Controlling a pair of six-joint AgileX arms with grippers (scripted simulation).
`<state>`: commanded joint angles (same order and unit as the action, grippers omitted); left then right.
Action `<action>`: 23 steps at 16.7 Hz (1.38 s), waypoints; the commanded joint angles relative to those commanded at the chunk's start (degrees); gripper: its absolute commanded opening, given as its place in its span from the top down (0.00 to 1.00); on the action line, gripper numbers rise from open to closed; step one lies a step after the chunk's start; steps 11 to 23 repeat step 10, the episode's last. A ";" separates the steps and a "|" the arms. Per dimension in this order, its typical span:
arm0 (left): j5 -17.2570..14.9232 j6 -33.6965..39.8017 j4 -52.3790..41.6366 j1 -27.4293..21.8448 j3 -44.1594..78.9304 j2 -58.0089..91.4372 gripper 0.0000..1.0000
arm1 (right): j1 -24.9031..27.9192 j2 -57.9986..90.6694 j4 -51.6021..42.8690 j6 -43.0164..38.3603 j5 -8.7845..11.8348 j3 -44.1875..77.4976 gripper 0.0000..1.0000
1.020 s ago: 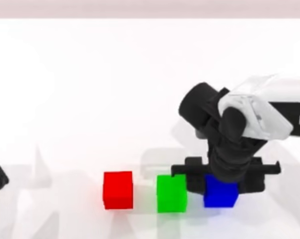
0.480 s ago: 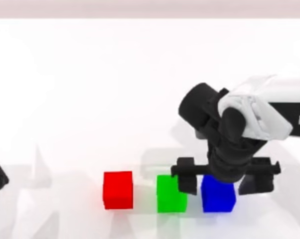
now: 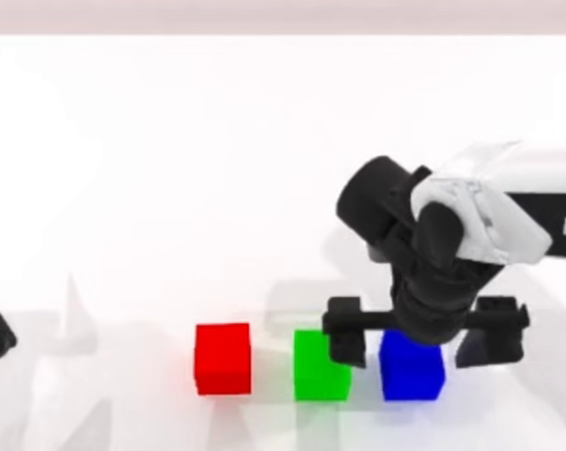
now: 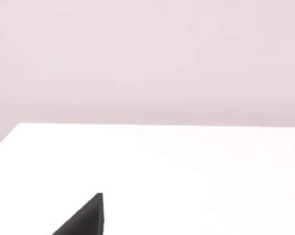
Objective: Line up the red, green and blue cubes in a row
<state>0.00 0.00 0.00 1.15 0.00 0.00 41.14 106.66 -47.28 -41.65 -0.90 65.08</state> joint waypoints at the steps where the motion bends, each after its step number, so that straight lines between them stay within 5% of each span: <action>1: 0.00 0.00 0.00 0.00 0.00 0.00 0.00 | 0.08 -0.22 -0.79 -0.04 0.01 0.64 0.00; 8: 0.00 0.00 0.00 0.00 0.00 0.00 0.00 | 0.65 -5.13 -14.56 0.01 0.02 9.18 0.00; 23: 0.00 0.00 0.00 0.00 0.00 0.00 0.00 | 0.62 -5.55 -15.25 0.04 0.02 9.67 0.00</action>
